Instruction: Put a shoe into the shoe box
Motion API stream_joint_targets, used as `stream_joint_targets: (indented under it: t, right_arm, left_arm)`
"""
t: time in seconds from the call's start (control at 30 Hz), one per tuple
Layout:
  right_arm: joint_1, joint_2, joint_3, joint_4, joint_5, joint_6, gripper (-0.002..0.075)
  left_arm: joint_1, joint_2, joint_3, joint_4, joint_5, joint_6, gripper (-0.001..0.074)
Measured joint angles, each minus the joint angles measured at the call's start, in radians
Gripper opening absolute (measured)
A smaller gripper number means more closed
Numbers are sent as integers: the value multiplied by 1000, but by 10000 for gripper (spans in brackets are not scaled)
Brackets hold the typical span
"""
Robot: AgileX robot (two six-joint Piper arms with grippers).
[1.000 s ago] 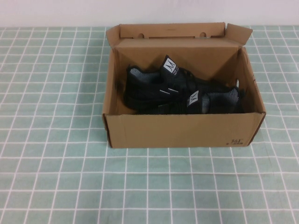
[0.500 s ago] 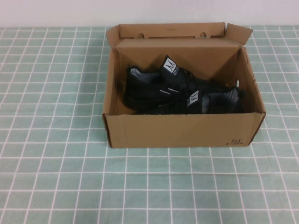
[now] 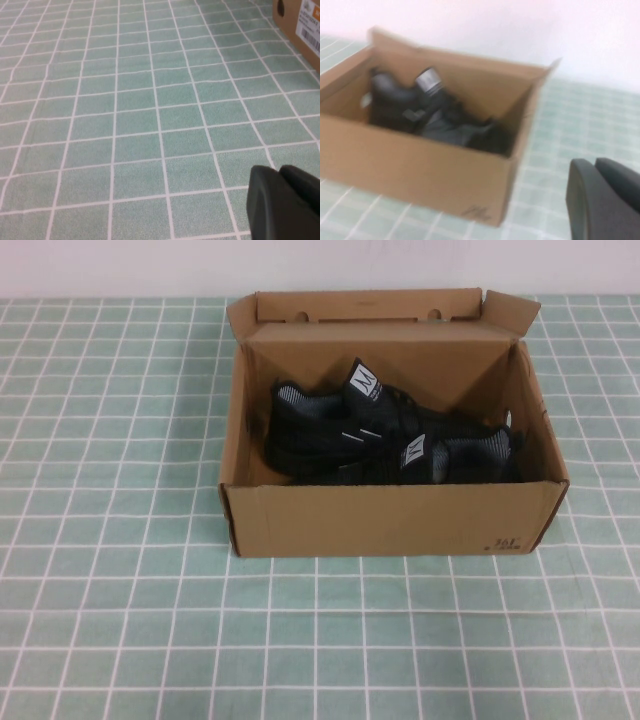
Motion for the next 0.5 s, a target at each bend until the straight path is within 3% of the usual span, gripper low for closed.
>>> stream_joint_targets:
  t: [0.3,0.5]
  right_arm:
    - [-184,-151,95,-38,-2,-2,-8]
    - [-210,-220,291,-44,-2,-2,-8]
  left_arm:
    - [0,0,0,-2,0,1,0]
    - [0,0,0,-2,0,1,-1]
